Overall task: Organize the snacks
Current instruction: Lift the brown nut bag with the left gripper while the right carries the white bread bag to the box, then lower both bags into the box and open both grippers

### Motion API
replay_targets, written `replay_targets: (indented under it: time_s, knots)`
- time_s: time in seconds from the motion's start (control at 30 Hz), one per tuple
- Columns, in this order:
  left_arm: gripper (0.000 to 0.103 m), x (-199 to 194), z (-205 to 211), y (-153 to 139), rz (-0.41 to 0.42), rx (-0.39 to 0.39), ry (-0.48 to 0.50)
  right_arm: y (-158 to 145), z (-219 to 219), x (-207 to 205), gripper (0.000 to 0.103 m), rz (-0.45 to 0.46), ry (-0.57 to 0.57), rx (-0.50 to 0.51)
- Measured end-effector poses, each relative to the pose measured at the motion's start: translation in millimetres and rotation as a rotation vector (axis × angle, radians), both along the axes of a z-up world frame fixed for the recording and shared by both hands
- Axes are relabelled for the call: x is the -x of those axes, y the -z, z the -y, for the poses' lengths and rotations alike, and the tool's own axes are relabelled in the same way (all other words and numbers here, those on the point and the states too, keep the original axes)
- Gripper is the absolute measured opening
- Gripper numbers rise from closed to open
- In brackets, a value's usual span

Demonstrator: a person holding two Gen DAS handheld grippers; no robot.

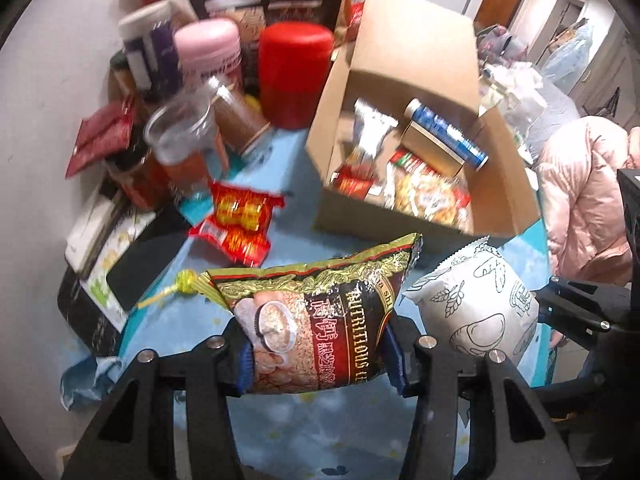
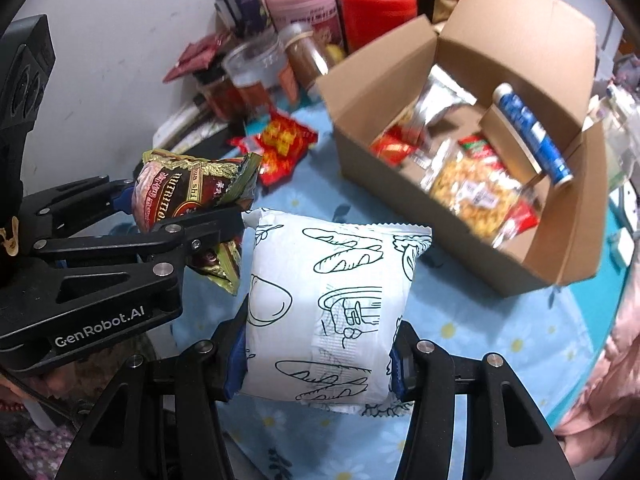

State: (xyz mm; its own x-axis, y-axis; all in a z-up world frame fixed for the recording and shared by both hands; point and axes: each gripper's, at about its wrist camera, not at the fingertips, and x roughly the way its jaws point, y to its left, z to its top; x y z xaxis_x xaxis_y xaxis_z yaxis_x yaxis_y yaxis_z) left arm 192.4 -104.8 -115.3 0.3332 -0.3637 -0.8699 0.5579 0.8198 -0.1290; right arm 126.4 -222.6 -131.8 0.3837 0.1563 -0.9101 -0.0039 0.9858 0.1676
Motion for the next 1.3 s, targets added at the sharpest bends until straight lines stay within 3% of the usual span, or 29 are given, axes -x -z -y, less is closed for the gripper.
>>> replay_targets:
  time_s: [0.8,1.3]
  knots:
    - [0.05,-66.5,82.5,-47.6,0.088,0.085,0.066,-43.4,78.5,-63.8,0.054,0.109,0.123,0.076]
    - [0.05,-106.9,139.2,-13.8,0.071,0.034,0.11,-11.2,133.7,-107.9,0.054,0.07,0.19,0.091]
